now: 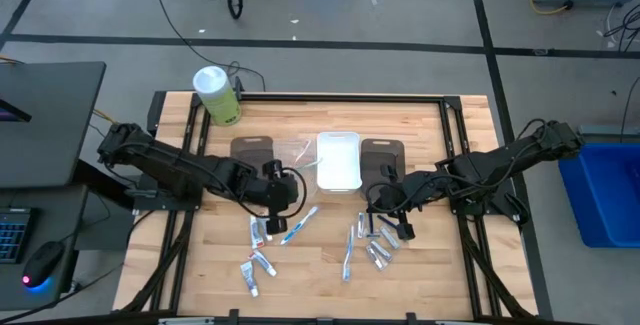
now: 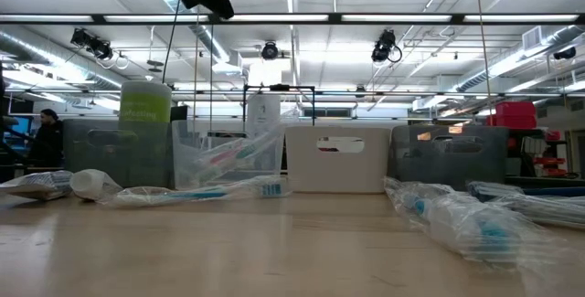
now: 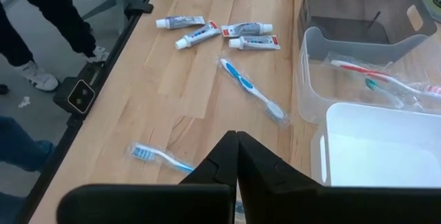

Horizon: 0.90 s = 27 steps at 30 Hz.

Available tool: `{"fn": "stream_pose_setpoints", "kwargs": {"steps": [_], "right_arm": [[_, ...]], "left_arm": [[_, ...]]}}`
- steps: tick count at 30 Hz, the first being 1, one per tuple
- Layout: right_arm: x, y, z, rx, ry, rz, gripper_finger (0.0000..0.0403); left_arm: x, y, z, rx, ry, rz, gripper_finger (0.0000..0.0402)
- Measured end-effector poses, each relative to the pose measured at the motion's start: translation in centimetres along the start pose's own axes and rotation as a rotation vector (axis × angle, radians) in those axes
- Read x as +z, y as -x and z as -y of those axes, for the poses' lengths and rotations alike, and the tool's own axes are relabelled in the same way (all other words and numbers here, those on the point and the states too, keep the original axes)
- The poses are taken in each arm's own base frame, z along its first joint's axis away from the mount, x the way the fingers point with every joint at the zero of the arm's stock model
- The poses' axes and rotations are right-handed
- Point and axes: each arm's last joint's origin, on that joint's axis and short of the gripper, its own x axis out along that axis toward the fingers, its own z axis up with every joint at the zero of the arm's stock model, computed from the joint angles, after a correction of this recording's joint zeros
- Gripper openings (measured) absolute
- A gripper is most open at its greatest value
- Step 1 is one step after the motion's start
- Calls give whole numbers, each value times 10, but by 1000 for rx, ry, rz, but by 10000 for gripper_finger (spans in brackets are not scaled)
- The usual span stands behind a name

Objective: Pick & Place Travel size toiletries
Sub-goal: Put the blue toothbrush into the transparent bin

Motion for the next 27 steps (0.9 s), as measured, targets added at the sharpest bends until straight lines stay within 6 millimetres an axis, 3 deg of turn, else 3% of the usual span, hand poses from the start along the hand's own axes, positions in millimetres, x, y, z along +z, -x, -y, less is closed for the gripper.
{"fn": "stream_pose_setpoints", "kwargs": {"steps": [10, 27], "right_arm": [[0, 0, 0, 4, 0, 0, 8], [1, 0, -1, 8, 27, 10, 9]], "left_arm": [[-4, 2, 7, -78, -44, -41, 10], [18, 5, 15, -162, -127, 191, 30]]}}
